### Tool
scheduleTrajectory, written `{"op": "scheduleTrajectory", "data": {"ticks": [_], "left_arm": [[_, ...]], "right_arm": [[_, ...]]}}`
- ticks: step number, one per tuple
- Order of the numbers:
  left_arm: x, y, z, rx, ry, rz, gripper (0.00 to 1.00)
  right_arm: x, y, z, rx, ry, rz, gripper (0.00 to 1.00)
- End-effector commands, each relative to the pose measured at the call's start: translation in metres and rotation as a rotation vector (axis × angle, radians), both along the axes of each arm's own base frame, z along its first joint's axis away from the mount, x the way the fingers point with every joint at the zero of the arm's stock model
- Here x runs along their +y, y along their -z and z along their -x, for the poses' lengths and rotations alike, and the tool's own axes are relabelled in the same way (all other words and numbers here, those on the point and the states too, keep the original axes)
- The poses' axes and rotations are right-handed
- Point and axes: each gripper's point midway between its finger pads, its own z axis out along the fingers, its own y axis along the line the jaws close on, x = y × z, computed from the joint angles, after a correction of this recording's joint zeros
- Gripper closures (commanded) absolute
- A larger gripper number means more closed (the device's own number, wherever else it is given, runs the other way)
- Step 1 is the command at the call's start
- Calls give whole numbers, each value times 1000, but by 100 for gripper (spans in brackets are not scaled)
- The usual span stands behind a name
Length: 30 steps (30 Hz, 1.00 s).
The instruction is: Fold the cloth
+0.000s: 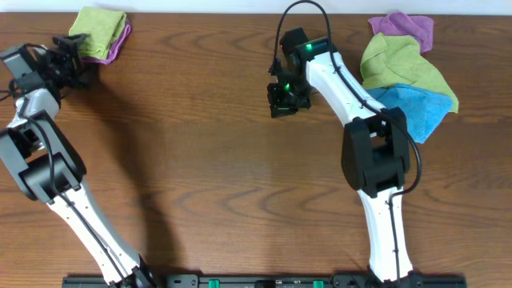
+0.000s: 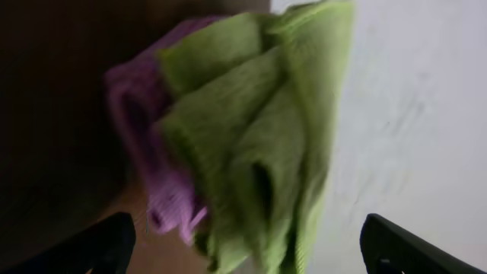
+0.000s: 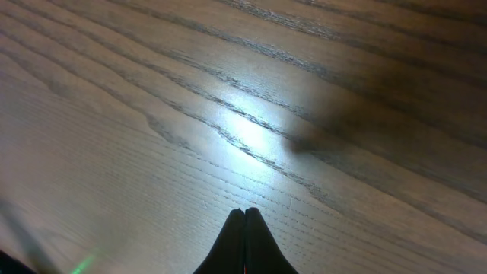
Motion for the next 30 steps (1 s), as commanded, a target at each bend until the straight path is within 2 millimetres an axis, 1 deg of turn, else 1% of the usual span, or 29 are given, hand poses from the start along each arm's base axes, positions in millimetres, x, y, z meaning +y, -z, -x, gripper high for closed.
{"op": "scheduleTrajectory", "data": {"ticks": [1,4,7,10,11,12,13,14,15,16,17,18,19,21,22,23,24,25,27,28,29,30], "left_arm": [[-2,-8,7,-40,83,-34,4],[2,-16,19,-30,114,-110,4],[12,-43,38,1,125,-269,4],[17,-82,54,15,125,-419,4],[18,-97,61,18,122,-469,4],[18,-121,70,18,119,-534,5],[16,-136,77,14,120,-573,5],[13,-157,87,9,124,-625,5],[9,-173,97,9,127,-661,5],[6,-186,106,10,129,-689,4],[0,-201,118,15,133,-718,4],[-8,-218,132,16,140,-747,4],[-15,-232,144,12,150,-777,5],[-34,-263,178,13,178,-868,5],[-43,-275,195,27,183,-901,5],[-51,-282,208,36,189,-919,4],[-63,-290,222,41,205,-939,4],[-75,-297,236,39,225,-961,4],[-101,-310,261,25,254,-1014,5],[-117,-320,274,-6,257,-1047,4],[-134,-330,288,-55,258,-1091,4],[-146,-336,300,-88,252,-1132,4]], "right_arm": [[6,0,-1,-7,-14,-5,99],[7,-6,-2,-17,-14,-15,99],[10,-24,-10,-60,-14,-31,99],[13,-50,-20,-116,-13,-51,99],[13,-62,-24,-137,-11,-59,99],[12,-79,-28,-169,-13,-66,99],[11,-92,-30,-193,-21,-68,99],[9,-108,-31,-219,-34,-71,99],[7,-118,-31,-235,-41,-66,99],[3,-129,-31,-252,-43,-53,97],[-2,-142,-29,-271,-46,-36,86],[-8,-156,-26,-296,-59,-17,65],[-14,-170,-22,-318,-70,3,53],[-36,-203,-10,-378,-66,86,20],[-48,-220,-3,-405,-59,129,8],[-55,-231,4,-424,-61,151,2],[-62,-244,13,-443,-70,172,1],[-67,-258,18,-481,-77,180,1],[-72,-286,34,-548,-81,174,1],[-79,-303,44,-591,-73,189,5],[-86,-320,57,-638,-68,212,5],[-91,-331,69,-667,-59,224,6]]}}
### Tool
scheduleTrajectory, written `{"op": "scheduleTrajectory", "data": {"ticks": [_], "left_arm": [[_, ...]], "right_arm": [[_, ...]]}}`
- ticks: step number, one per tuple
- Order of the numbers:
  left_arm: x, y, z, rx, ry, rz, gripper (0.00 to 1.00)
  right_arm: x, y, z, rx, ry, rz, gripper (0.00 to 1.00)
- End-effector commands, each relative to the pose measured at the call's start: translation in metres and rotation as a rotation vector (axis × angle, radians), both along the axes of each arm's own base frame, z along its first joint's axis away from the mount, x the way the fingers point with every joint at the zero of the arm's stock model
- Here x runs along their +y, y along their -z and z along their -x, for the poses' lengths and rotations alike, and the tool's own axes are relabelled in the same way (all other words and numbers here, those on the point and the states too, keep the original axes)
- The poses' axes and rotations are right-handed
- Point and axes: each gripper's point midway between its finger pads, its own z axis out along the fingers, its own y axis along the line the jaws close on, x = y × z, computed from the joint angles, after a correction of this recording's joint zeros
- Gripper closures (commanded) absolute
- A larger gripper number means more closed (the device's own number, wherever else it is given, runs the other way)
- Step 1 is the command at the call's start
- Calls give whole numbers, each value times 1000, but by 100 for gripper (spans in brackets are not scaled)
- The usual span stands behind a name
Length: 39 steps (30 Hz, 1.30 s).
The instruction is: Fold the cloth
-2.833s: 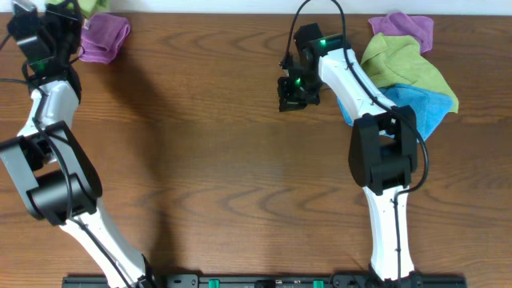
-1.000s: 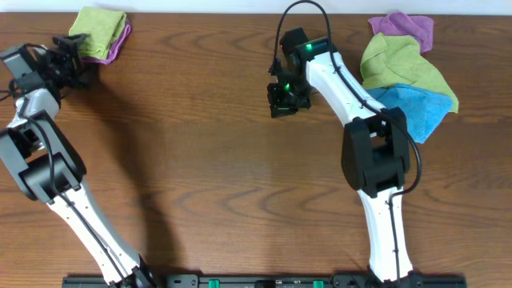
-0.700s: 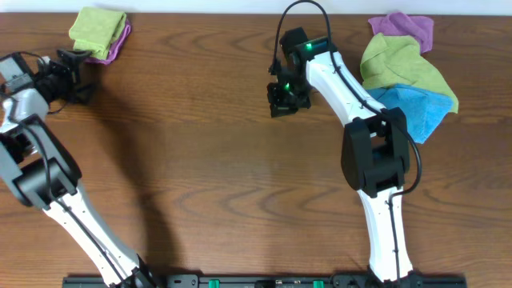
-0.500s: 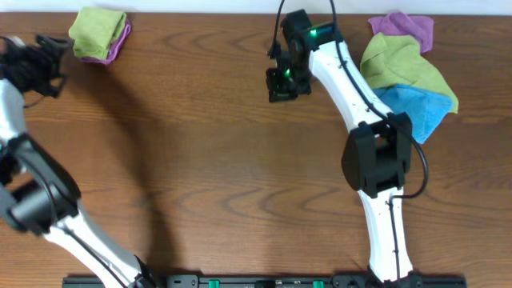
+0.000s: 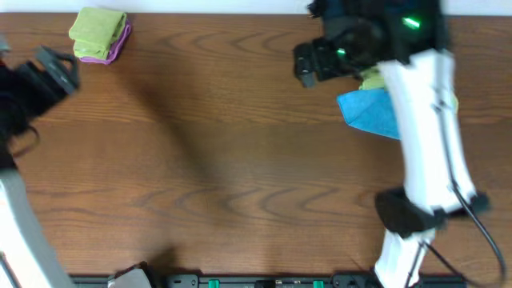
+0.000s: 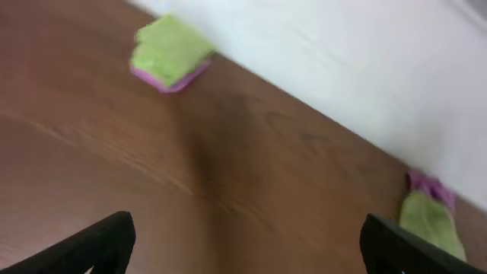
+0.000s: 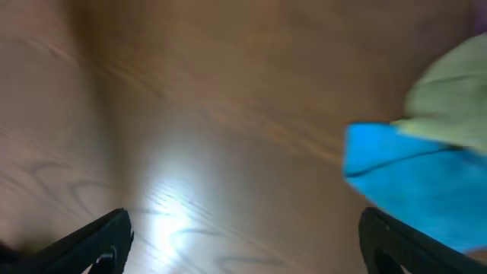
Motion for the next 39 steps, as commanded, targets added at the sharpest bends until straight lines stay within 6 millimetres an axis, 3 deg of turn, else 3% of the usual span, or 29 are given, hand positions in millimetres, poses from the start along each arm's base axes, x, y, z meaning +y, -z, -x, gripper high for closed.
{"op": "scheduleTrajectory", "data": {"ticks": [1,4,7,10,14,18,20,26,39], "left_arm": [[-25,-11,38,-66,30,-162,5],[-48,-4,72,-122,70,-244,5],[-64,24,91,-110,119,-239,5],[-72,60,100,-54,162,-213,5],[-86,108,101,41,239,-135,4],[-94,160,92,105,284,-74,4],[-100,173,86,87,320,-43,4],[-107,183,71,29,355,-11,5],[-105,188,73,54,344,-12,4]], "right_arm": [[-23,-34,31,-108,30,74,7],[-36,-50,56,-156,39,63,10],[-54,-41,72,-179,90,105,11],[-71,-9,95,-174,114,140,11],[-79,50,129,-218,135,70,8],[-80,117,157,-279,167,-56,1],[-82,131,163,-308,203,-101,1],[-87,127,169,-376,231,-147,1],[-87,138,174,-333,224,-133,1]]}}
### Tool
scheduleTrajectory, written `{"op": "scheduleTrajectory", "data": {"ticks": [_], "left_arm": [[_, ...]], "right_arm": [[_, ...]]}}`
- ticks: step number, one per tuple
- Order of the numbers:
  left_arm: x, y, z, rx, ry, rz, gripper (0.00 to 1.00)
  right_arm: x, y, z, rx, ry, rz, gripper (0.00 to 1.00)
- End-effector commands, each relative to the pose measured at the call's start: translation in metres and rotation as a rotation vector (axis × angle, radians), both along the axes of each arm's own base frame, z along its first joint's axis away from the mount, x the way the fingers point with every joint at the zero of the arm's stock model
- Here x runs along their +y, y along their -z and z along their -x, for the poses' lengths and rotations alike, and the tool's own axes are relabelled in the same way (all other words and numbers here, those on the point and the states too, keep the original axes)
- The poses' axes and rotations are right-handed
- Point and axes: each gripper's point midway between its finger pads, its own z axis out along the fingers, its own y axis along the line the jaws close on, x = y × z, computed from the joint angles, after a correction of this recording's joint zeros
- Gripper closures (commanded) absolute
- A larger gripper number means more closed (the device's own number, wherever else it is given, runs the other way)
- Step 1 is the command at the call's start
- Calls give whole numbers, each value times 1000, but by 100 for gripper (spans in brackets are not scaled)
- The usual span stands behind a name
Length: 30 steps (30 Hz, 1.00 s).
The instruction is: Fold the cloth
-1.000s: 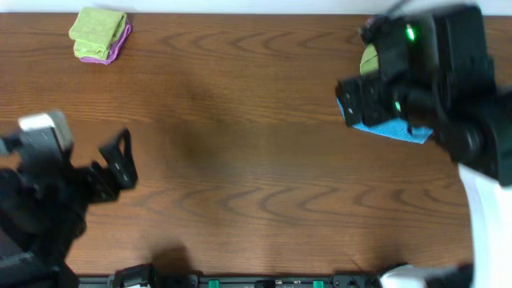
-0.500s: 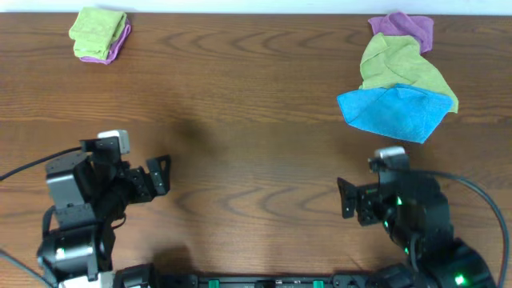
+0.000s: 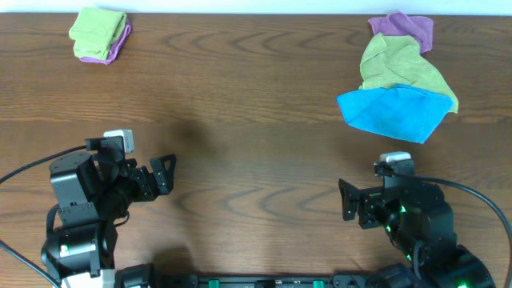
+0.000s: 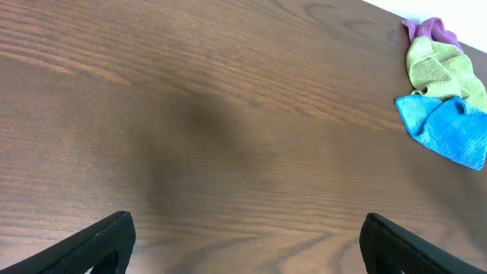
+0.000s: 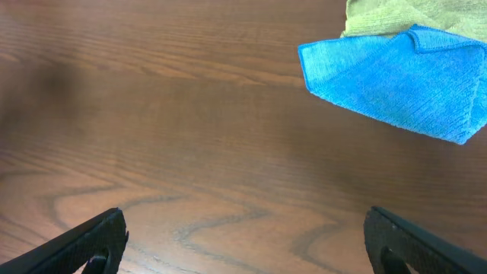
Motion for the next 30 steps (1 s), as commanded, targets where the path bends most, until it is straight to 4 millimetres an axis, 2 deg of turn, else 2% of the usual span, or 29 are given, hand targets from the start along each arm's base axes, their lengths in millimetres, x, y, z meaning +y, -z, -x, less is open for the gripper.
{"op": "scheduleTrajectory", "data": {"ticks": [1,9,11,14,19,22,30], "left_arm": [[-3,0,1,2,10,11,4],[-2,1,2,8,10,6,5],[11,7,5,9,-16,-96,5],[20,18,13,-17,20,-233,5],[15,32,23,-170,116,-391,5],[17,46,26,-246,106,-470,5],[10,81,25,-327,121,-525,5]], "right_arm": [[2,5,2,16,-1,-11,1],[2,5,2,19,-1,-9,1],[2,5,2,19,-1,-9,1],[2,5,2,19,-1,-9,1],[2,5,2,19,-1,-9,1],[2,5,2,19,-1,-9,1],[2,5,2,19,-1,-9,1]]}}
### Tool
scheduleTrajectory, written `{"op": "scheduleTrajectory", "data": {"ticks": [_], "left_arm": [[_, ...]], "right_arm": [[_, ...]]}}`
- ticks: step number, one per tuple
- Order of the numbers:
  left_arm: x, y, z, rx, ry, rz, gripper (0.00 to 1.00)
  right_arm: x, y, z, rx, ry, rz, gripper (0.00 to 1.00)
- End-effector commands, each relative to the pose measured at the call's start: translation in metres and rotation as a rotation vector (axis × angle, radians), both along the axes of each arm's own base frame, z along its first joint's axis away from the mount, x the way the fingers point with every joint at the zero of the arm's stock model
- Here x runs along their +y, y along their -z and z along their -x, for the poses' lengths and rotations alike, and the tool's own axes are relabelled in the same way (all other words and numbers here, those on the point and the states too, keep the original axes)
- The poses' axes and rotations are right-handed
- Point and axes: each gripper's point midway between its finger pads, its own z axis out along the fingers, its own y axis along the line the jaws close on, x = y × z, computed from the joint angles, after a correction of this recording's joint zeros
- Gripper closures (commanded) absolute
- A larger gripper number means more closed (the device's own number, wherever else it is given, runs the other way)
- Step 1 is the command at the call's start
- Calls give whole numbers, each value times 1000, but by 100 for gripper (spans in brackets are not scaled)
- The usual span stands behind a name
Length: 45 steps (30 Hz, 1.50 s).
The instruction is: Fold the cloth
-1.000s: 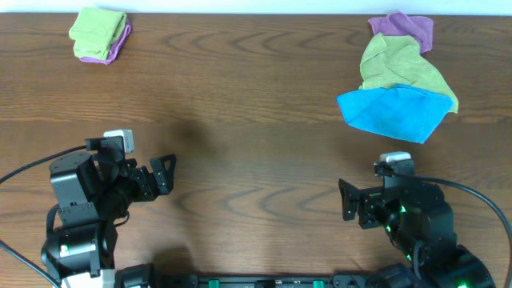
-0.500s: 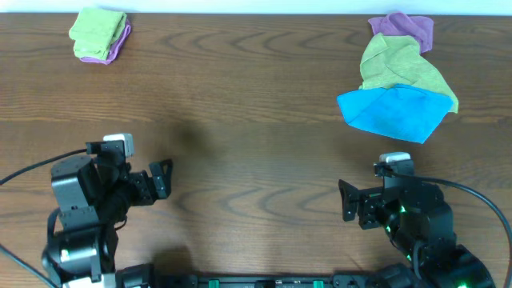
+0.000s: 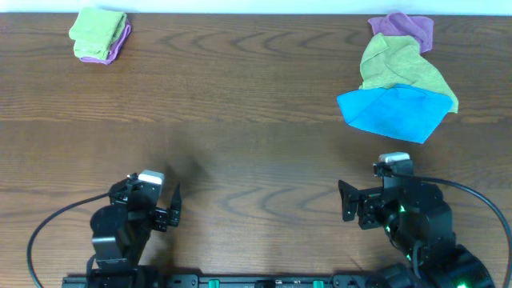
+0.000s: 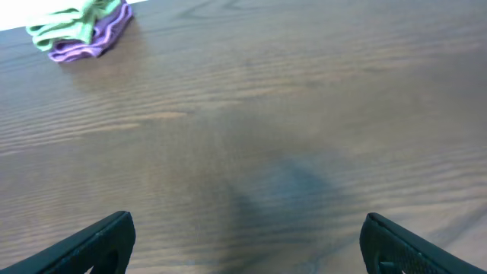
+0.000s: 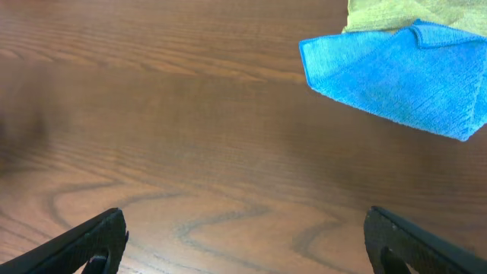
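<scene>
A loose pile of cloths lies at the back right: a blue cloth (image 3: pixel 392 114) in front, a crumpled green cloth (image 3: pixel 404 68) on it, and a purple cloth (image 3: pixel 404 28) behind. The right wrist view shows the blue cloth (image 5: pixel 403 76) and the green cloth's edge (image 5: pixel 411 14). A folded green cloth on a folded purple one (image 3: pixel 99 34) sits at the back left, also in the left wrist view (image 4: pixel 80 23). My left gripper (image 3: pixel 177 210) (image 4: pixel 247 247) and right gripper (image 3: pixel 344 202) (image 5: pixel 249 247) are open and empty near the front edge.
The wooden table (image 3: pixel 240 136) stretches bare between the two cloth groups. A white wall edge runs along the table's back. Both arm bases and their cables sit at the front edge.
My left arm has drawn back toward the front edge and turned, so its wrist camera now faces the folded stack at the back left. The right arm and cloths have not moved.
At first my left gripper was open at the folded green and purple stack, and my right gripper was shut over the table's middle back. Then both arms were elsewhere, the right open near the blue cloth. Later both stood open at the front edge, as now.
</scene>
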Motion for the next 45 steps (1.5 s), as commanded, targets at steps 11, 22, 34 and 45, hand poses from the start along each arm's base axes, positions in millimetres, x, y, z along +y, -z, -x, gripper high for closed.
{"op": "scheduleTrajectory", "data": {"ticks": [11,22,34,45], "left_arm": [[-8,19,2,-91,43,-41,5],[-17,15,3,-108,84,-20,4],[-17,15,3,-108,84,-20,4],[-17,15,3,-108,84,-20,5]], "right_arm": [[1,3,1,11,1,-10,1],[1,3,1,11,1,-10,1],[1,3,1,11,1,-10,1],[-5,6,4,17,7,31,1]]}}
